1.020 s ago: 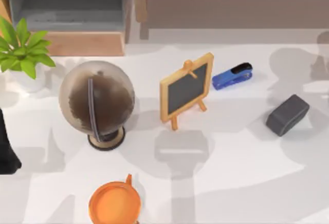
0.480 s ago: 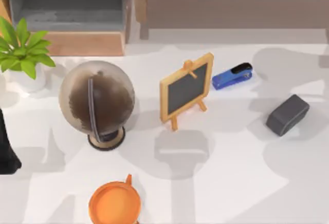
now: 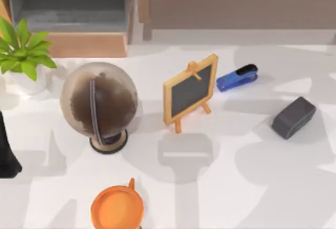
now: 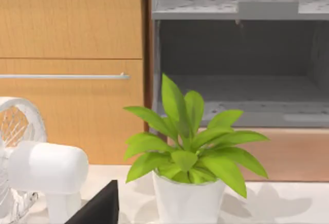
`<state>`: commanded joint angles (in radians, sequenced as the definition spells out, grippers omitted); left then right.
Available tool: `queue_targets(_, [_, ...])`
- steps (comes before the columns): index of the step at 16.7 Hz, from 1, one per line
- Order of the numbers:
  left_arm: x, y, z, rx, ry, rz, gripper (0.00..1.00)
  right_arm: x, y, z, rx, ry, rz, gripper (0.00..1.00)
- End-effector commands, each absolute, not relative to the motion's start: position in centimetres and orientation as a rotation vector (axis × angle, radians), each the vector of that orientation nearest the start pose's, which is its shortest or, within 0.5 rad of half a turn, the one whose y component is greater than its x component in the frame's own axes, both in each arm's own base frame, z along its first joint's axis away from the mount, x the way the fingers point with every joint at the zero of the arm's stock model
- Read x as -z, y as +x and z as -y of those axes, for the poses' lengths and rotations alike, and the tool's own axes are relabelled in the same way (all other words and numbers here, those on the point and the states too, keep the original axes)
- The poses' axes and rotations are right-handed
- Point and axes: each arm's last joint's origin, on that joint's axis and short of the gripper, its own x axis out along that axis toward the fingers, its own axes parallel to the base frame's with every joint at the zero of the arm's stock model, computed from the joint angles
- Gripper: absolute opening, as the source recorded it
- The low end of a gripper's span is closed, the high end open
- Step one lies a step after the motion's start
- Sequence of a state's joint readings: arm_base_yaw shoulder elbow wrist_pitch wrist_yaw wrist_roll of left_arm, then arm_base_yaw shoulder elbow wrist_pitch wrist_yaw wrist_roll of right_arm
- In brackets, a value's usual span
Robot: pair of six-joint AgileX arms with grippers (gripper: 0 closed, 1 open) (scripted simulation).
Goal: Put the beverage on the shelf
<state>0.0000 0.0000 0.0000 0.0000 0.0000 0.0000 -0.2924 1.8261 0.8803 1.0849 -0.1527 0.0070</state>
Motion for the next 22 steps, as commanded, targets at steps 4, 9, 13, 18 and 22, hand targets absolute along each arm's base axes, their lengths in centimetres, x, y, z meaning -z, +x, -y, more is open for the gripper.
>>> queue_targets(4, [-16.0,10.6,0.1,0.000,0.000,0.000,1.00,-23.1,38.1,9.6,0.097,-0.031,0.106,0.00])
queue_targets(9, [-16.0,10.6,0.1,0.000,0.000,0.000,1.00,-25.3,40.0,8.2,0.054,-0.018,0.052,0.00])
queue_targets(13, [-16.0,10.6,0.1,0.000,0.000,0.000,1.00,-26.4,41.2,7.1,0.024,-0.011,0.014,0.00])
queue_targets(18, [-16.0,10.6,0.1,0.000,0.000,0.000,1.00,-26.9,41.7,6.7,0.014,-0.009,0.001,0.00])
queue_targets(22, [-16.0,10.6,0.1,0.000,0.000,0.000,1.00,-26.9,41.5,6.9,0.019,-0.007,0.004,0.00])
